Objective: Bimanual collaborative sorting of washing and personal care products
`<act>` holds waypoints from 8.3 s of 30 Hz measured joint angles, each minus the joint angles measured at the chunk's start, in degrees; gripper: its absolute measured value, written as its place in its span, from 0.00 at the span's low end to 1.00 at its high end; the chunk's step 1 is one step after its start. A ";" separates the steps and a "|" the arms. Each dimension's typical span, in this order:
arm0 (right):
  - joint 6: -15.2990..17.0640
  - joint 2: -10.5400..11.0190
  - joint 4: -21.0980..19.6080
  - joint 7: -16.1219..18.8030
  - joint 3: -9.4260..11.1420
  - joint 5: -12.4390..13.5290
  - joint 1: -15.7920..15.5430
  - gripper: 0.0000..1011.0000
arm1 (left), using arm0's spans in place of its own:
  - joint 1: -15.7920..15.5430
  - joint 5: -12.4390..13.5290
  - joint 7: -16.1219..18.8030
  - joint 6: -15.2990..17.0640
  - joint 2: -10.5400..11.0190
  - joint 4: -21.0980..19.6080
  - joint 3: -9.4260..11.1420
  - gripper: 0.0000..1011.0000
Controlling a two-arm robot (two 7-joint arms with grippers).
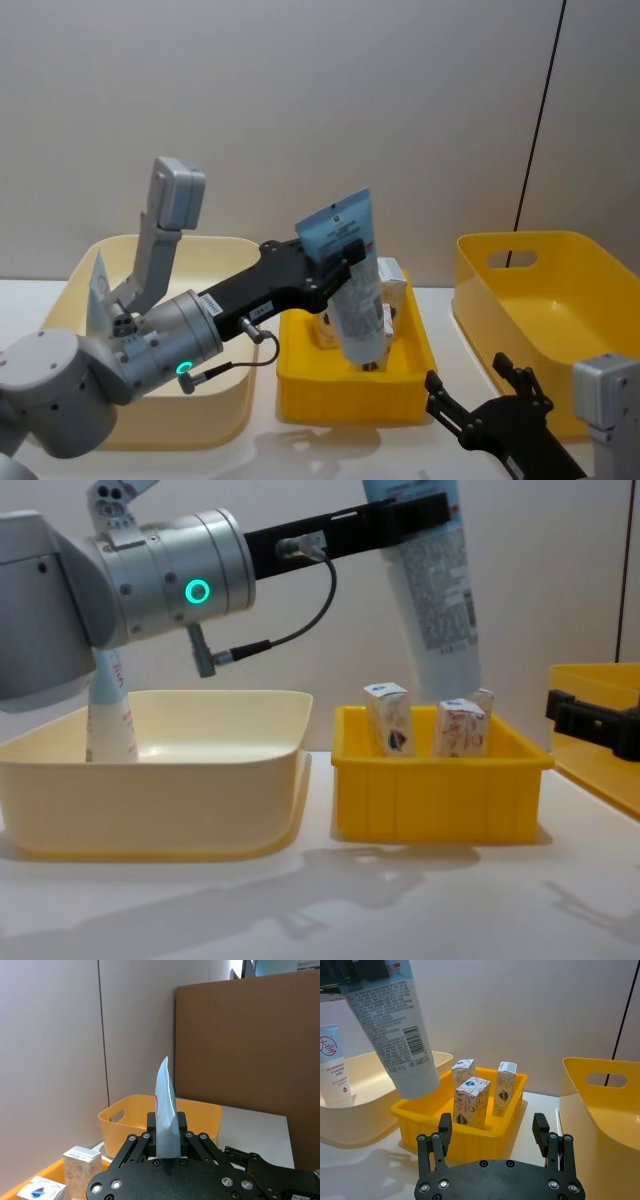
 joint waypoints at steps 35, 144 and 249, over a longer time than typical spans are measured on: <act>6.84 4.02 -2.88 12.79 -0.35 8.50 3.90 0.99 | -0.82 0.24 -0.56 0.71 -0.29 0.28 1.92 0.21; 4.09 -3.73 10.69 -13.15 6.69 -10.65 17.85 0.59 | -0.88 0.24 -0.56 0.72 -0.29 0.27 2.02 0.99; 6.87 -8.30 12.67 -13.42 13.00 -10.69 19.46 0.99 | -0.66 0.37 -0.26 0.72 -0.21 0.12 2.01 0.99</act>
